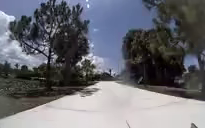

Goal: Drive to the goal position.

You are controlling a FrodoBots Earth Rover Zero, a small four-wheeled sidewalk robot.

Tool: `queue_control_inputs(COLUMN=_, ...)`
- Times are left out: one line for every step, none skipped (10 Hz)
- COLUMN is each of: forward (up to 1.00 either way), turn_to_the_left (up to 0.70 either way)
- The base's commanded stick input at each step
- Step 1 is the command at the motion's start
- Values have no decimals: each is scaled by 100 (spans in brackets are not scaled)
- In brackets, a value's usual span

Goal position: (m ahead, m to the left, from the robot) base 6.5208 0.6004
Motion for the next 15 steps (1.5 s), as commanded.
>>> queue_control_inputs(forward=85, turn_to_the_left=-28)
queue_control_inputs(forward=85, turn_to_the_left=-34)
queue_control_inputs(forward=85, turn_to_the_left=-13)
queue_control_inputs(forward=85, turn_to_the_left=0)
queue_control_inputs(forward=85, turn_to_the_left=0)
queue_control_inputs(forward=85, turn_to_the_left=0)
queue_control_inputs(forward=85, turn_to_the_left=0)
queue_control_inputs(forward=85, turn_to_the_left=0)
queue_control_inputs(forward=85, turn_to_the_left=0)
queue_control_inputs(forward=85, turn_to_the_left=0)
queue_control_inputs(forward=85, turn_to_the_left=0)
queue_control_inputs(forward=85, turn_to_the_left=0)
queue_control_inputs(forward=85, turn_to_the_left=0)
queue_control_inputs(forward=85, turn_to_the_left=0)
queue_control_inputs(forward=85, turn_to_the_left=0)
